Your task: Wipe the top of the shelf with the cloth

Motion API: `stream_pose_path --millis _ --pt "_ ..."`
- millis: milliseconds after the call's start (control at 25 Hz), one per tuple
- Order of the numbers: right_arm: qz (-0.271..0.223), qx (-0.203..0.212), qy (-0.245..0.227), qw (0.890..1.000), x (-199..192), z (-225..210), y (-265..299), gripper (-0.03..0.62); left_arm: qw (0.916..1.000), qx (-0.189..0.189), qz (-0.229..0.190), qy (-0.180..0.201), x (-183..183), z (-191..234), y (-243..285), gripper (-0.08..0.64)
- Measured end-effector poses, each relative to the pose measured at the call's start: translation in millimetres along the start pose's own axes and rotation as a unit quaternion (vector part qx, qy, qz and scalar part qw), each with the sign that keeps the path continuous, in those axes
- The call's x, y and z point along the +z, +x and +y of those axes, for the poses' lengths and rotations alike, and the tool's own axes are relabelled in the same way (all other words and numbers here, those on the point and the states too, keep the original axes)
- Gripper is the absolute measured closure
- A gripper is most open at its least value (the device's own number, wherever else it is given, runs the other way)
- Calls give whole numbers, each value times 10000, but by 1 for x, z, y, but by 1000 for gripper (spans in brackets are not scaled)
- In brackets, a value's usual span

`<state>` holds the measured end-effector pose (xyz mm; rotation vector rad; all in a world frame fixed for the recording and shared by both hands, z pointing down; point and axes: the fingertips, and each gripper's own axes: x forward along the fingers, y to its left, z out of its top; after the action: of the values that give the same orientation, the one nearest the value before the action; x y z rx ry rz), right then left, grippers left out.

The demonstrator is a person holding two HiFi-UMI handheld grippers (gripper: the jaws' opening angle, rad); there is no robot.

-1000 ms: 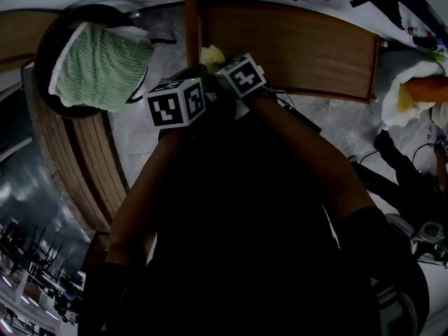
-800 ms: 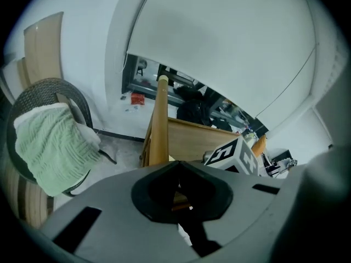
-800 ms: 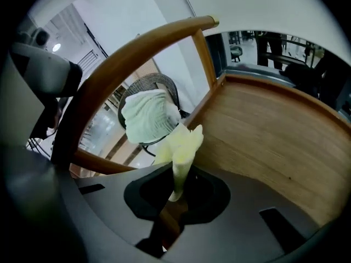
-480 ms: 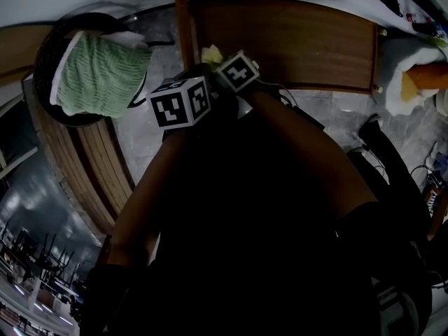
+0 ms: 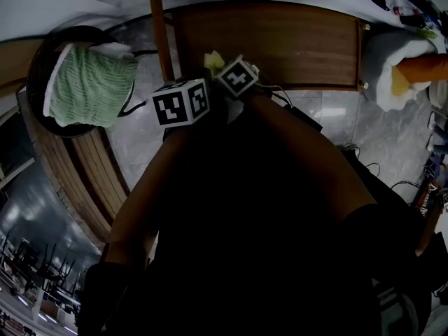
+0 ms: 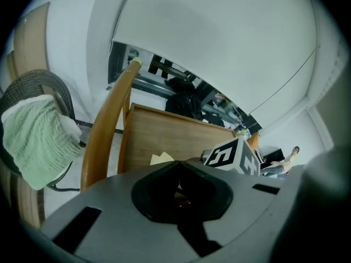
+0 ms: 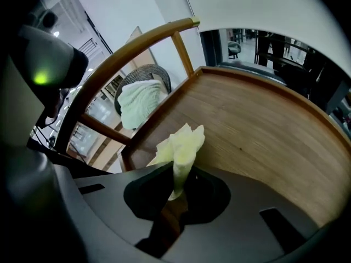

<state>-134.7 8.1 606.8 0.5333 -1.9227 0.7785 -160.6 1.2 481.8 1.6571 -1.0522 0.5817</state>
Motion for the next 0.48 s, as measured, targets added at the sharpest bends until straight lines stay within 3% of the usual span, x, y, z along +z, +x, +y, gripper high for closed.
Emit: stream_pose_path --millis 480 --pt "161 -57 206 9996 -45 -46 -32 546 9997 153 155 94 -13 -32 50 549"
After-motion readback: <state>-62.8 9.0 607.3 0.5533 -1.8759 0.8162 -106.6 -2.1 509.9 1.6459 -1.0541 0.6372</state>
